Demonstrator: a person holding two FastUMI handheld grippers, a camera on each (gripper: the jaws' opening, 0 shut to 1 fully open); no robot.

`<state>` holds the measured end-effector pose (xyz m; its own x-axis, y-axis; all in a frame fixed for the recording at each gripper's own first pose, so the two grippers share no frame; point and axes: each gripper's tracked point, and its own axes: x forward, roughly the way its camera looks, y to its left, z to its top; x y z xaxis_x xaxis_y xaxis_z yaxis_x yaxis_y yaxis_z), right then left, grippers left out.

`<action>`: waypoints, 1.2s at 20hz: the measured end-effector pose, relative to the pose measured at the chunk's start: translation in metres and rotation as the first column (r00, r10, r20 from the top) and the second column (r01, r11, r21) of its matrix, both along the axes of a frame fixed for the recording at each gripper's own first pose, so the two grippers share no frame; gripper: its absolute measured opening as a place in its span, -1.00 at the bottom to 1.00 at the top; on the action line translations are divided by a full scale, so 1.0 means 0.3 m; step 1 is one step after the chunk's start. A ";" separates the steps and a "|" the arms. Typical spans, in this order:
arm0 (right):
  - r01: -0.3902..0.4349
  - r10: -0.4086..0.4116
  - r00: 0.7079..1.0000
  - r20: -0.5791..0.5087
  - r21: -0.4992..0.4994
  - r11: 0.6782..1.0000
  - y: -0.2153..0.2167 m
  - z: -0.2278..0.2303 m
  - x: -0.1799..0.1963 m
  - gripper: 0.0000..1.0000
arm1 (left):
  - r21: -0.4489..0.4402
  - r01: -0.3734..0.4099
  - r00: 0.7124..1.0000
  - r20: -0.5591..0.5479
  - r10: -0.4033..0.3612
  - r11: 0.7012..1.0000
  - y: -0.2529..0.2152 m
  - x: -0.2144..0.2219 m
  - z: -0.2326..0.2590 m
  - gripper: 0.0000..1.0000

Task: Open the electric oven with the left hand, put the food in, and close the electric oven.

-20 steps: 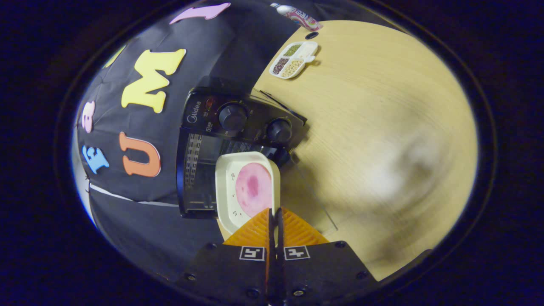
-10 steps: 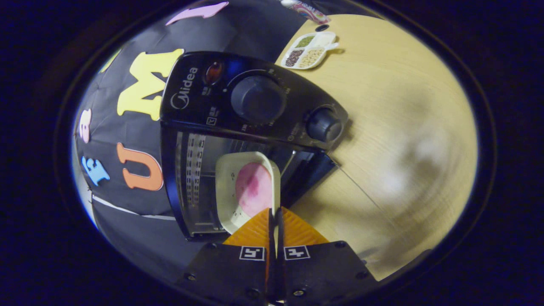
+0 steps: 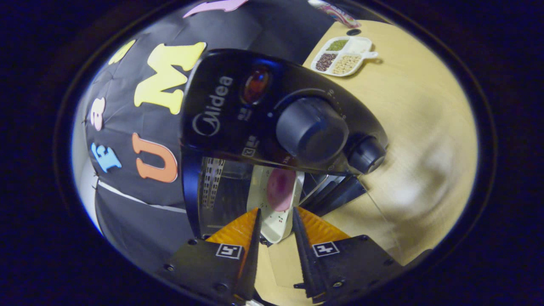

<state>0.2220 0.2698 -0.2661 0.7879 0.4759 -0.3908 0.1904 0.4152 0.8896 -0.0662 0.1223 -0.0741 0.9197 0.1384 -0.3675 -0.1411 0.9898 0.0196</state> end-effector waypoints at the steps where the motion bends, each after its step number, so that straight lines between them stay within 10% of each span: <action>1: -0.007 0.008 1.000 0.011 -0.029 1.000 -0.015 0.013 -0.013 0.01 | -0.005 0.002 1.000 0.006 -0.001 1.000 -0.002 0.000 0.001 0.92; 3: -0.035 0.038 0.999 0.034 -0.090 0.995 -0.044 0.048 -0.054 0.55 | -0.002 0.004 1.000 0.030 -0.004 1.000 -0.002 0.004 0.012 0.92; 6: -0.056 0.077 0.993 0.087 -0.218 0.974 -0.095 0.112 -0.119 0.83 | -0.002 0.009 0.998 0.058 -0.009 1.000 -0.004 0.005 0.014 0.92; 11: -0.026 0.136 0.971 0.199 -0.473 0.881 -0.209 0.218 -0.209 0.99 | -0.005 0.026 0.995 0.099 -0.025 1.000 -0.023 0.019 0.017 0.92; 17: 0.084 0.210 0.926 0.313 -0.716 0.693 -0.347 0.355 -0.330 0.92 | -0.006 0.058 0.990 0.126 -0.057 0.998 -0.040 0.005 -0.010 0.92; 24: 0.244 0.211 0.894 0.395 -0.824 0.511 -0.496 0.501 -0.513 0.92 | -0.029 0.126 0.984 0.131 -0.121 0.992 -0.102 -0.011 -0.099 0.92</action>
<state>0.0682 0.1211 -0.1159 0.9674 0.0840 -0.2391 -0.0630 0.9936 0.0941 -0.0694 0.0918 -0.1038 0.9687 0.0090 -0.2480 -0.0164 0.9995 -0.0281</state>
